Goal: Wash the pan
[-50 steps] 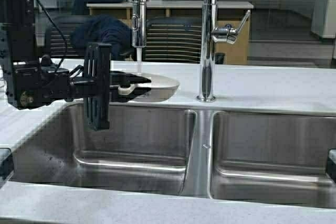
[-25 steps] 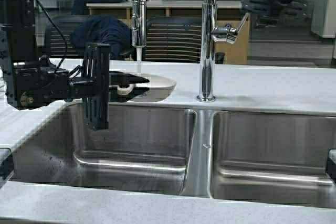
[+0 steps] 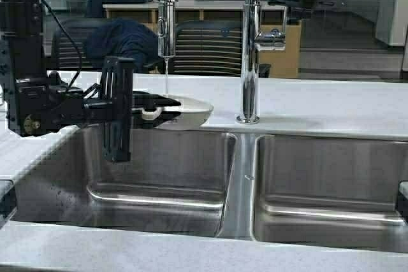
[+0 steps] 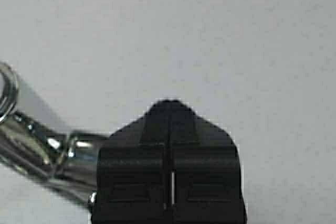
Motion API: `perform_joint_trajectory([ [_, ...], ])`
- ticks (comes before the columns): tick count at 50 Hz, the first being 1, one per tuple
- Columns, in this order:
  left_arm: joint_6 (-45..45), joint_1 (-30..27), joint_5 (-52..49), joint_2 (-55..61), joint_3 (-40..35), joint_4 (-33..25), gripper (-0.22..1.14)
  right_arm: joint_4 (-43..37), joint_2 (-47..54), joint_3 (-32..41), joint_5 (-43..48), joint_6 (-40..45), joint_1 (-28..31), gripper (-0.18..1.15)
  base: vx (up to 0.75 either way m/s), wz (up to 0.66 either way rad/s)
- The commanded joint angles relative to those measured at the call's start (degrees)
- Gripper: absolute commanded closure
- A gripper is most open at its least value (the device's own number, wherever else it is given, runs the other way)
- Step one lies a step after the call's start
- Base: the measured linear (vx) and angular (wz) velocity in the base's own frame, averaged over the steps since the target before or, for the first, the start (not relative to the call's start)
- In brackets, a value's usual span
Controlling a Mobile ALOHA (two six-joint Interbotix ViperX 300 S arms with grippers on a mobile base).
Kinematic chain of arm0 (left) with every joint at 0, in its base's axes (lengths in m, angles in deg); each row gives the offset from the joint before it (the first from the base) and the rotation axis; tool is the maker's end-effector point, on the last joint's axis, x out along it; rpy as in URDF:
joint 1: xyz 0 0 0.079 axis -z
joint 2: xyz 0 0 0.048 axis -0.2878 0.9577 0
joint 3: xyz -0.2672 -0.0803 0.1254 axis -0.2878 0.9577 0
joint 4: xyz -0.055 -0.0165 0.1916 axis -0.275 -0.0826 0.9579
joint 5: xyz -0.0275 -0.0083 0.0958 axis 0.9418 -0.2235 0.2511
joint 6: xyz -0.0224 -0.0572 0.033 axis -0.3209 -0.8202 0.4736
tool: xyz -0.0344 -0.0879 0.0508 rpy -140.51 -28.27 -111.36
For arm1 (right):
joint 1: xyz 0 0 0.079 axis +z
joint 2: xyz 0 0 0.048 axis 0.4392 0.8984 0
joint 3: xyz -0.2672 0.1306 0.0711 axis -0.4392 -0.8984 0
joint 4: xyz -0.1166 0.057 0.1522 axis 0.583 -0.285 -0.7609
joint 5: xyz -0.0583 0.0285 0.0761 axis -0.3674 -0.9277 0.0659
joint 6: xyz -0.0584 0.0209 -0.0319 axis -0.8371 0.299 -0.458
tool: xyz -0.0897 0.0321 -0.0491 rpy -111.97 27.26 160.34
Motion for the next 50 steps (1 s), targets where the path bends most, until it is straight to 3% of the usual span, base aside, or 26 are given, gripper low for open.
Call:
perform_joint_trajectory([
  [1,1.23,0.09,1.41,-1.14,-0.70,0.09,0.89,2.46,-2.29,1.49,-0.97,-0.09,3.69,0.90,0.00,0.00],
  [19,6.15,0.09,10.11,2.37,-4.31,-0.53,0.89,3.08,-13.97,-8.26,3.16,-0.26,-2.90,0.90,0.00,0.00],
  [28,8.35,0.09,8.26,2.55,-3.52,-7.21,0.89,2.81,-23.29,-18.72,4.83,-0.18,-6.24,0.90,0.00,0.00],
  [35,7.91,0.09,1.05,1.23,-0.62,-10.72,0.89,2.29,-28.65,-25.05,6.15,0.18,-6.33,0.90,0.00,0.00],
  [41,6.15,0.09,-4.31,-0.35,1.41,-9.49,0.88,1.05,-31.90,-28.92,5.45,0.79,-6.24,0.90,0.00,0.00],
  [50,4.57,0.09,-2.37,1.76,0.97,-4.04,0.89,0.88,-36.56,-34.63,1.85,1.85,-5.63,0.90,0.00,0.00],
])
